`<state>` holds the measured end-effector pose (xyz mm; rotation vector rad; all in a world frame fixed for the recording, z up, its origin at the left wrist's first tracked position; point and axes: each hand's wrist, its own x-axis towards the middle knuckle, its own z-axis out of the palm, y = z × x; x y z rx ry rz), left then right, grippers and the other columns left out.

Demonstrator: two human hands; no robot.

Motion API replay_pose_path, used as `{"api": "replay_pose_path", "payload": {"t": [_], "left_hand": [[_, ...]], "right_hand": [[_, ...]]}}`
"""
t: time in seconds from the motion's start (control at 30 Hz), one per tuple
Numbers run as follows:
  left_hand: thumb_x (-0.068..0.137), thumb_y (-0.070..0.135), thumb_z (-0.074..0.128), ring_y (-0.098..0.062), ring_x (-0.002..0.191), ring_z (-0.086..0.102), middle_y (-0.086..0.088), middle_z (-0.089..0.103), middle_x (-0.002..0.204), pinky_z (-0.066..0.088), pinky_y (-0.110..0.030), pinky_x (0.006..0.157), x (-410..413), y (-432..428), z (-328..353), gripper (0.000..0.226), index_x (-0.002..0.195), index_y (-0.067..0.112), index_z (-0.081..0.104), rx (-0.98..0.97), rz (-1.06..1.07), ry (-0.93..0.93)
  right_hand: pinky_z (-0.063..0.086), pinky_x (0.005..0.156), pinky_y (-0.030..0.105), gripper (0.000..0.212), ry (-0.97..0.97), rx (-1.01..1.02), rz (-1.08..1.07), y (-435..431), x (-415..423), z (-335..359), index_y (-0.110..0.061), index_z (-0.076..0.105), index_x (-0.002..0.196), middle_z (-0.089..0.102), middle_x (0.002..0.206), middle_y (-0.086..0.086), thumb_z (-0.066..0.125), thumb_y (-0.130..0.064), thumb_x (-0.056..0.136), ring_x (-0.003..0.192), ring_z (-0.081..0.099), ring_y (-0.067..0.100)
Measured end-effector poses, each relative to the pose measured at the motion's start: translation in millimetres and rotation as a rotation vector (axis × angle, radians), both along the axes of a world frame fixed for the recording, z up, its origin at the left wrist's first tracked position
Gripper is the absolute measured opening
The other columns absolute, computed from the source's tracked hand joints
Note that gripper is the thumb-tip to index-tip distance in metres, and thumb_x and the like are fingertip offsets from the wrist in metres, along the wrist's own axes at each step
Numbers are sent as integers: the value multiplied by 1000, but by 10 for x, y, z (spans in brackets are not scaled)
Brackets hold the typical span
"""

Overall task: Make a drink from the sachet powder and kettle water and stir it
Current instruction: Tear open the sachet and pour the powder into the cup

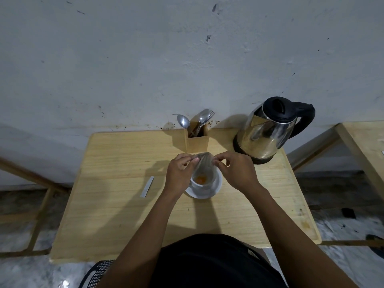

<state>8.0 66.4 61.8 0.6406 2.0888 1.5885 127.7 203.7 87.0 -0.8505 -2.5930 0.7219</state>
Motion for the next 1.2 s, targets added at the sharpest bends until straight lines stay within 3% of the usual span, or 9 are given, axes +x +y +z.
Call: {"api": "replay_pose_path", "payload": {"t": [0.2,0.37,0.47,0.53,0.67,0.83,1.0,1.13,1.2], "left_hand": [[88,17,65,-2,88,60,-3,66,101,46,-10,76,-2,11,-12,17,99,9,74,-6,8,-6],[89,22,64,-1,84,58,-3,66,103,43,-2,66,-20,-1,-30,16,99,11,71,-13,58,-19],[89,20,64,-3,82,59,-6,66,102,43,-3,65,-42,-15,-73,14,96,11,72,-46,45,20],[88,18,65,-7,83,60,-7,67,101,45,-5,69,-41,-5,-87,14,96,10,73,-61,16,41],[88,18,66,-10,85,61,-6,68,99,50,-24,79,-20,5,-85,15,97,10,74,-48,-2,41],[89,19,64,-2,85,61,-4,68,98,45,-5,68,-35,-33,-70,12,96,15,72,-7,62,49],[88,21,65,-1,84,60,-5,67,100,44,-4,69,-39,-41,-69,18,100,10,74,-25,27,66],[89,22,64,-3,84,59,-4,66,101,46,-12,73,-17,-29,-48,19,102,11,73,-29,20,63],[89,22,64,-4,86,59,-3,65,102,44,-6,71,2,-18,-25,17,100,12,72,-17,36,32]], "right_hand": [[41,70,26,9,6,-10,-34,-20,11,-14,-30,75,94,71,88,-17,69,-34,88,61,45,-4],[29,58,10,15,-20,-110,-46,-26,-1,26,-26,74,98,60,77,-22,66,-35,89,60,48,-4],[35,60,17,12,-28,-180,-40,-27,-6,21,-28,72,97,59,78,-23,66,-34,90,64,52,1],[38,63,23,9,-57,-204,-19,-42,-20,14,-29,72,94,59,76,-24,66,-34,89,66,55,4],[36,60,22,8,-54,-197,-55,-31,-12,44,-29,73,94,58,72,-25,66,-32,89,63,53,3],[35,60,18,9,-30,-193,-59,-17,12,46,-30,73,93,62,81,-23,67,-35,89,65,52,-1],[36,61,17,6,-30,-200,-57,-25,18,49,-32,71,92,63,81,-23,67,-33,89,66,52,-2],[38,66,24,7,-53,-177,-26,-59,17,42,-33,70,94,64,83,-22,65,-34,89,66,52,0],[37,65,23,10,-56,-156,-16,-73,16,52,-33,70,98,63,83,-23,65,-35,89,67,52,0]]}}
